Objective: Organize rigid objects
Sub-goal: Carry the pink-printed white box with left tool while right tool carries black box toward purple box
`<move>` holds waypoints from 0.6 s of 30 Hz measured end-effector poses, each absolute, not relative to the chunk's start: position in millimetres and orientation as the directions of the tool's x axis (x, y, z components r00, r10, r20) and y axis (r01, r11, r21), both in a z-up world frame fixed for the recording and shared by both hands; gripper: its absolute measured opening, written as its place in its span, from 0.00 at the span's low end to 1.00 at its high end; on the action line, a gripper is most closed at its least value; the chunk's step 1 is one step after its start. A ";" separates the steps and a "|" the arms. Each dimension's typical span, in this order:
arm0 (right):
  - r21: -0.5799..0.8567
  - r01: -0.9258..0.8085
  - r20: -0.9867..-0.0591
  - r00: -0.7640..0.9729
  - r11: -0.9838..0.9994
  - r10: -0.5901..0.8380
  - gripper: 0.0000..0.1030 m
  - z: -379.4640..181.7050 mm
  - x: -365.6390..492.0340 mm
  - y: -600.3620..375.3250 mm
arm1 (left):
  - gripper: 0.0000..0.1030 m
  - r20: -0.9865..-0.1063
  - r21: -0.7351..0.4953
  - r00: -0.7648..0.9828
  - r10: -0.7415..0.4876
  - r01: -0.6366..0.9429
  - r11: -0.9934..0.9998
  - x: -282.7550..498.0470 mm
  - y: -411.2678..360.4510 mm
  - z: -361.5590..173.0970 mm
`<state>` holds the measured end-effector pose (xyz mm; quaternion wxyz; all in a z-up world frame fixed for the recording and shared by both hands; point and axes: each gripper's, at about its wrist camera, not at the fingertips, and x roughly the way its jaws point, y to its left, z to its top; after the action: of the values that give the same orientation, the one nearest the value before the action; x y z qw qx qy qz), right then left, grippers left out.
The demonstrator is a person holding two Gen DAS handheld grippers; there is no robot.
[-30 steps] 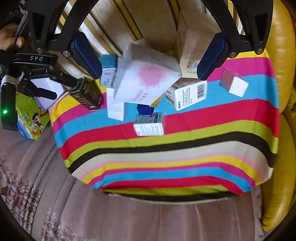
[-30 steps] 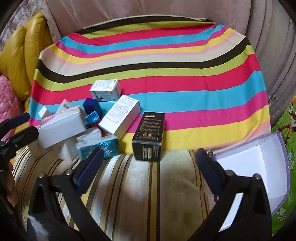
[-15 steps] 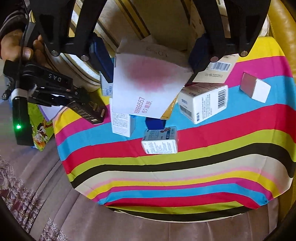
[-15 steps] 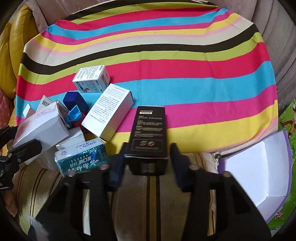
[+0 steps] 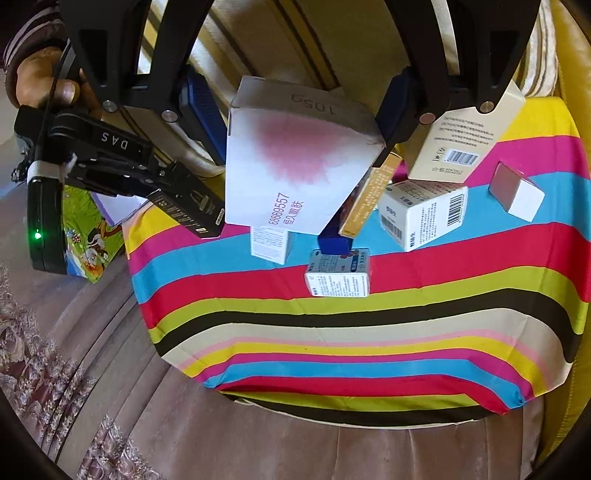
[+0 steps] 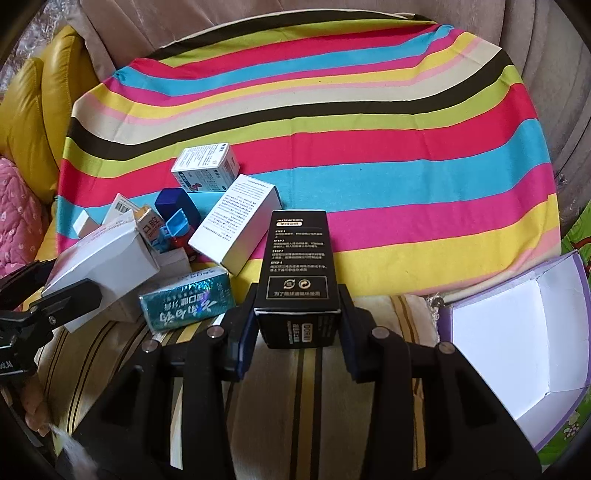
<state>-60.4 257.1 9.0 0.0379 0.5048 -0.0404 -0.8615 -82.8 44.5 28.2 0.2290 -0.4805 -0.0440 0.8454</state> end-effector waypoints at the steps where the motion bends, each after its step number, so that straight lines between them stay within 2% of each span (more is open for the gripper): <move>1: 0.116 0.028 -0.863 -0.491 -0.993 -0.114 0.42 10.3 -58.8 258.3 | 0.73 -0.791 -0.295 -0.436 0.430 -0.343 -0.892 -81.5 45.8 29.1; 9: 0.157 0.015 -0.847 -0.512 -0.987 -0.143 0.42 18.4 -50.0 271.4 | 0.73 -0.778 -0.308 -0.443 0.445 -0.348 -0.885 -71.0 63.4 34.1; 18: 0.184 -0.050 -0.839 -0.529 -0.982 -0.131 0.42 26.3 -26.6 309.1 | 0.73 -0.778 -0.314 -0.400 0.485 -0.422 -0.851 -61.2 109.4 35.4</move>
<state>-26.6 309.1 26.3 0.0232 0.4847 -0.0931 -0.8694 -61.2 109.4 35.4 0.2711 -0.4759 -0.0333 0.8360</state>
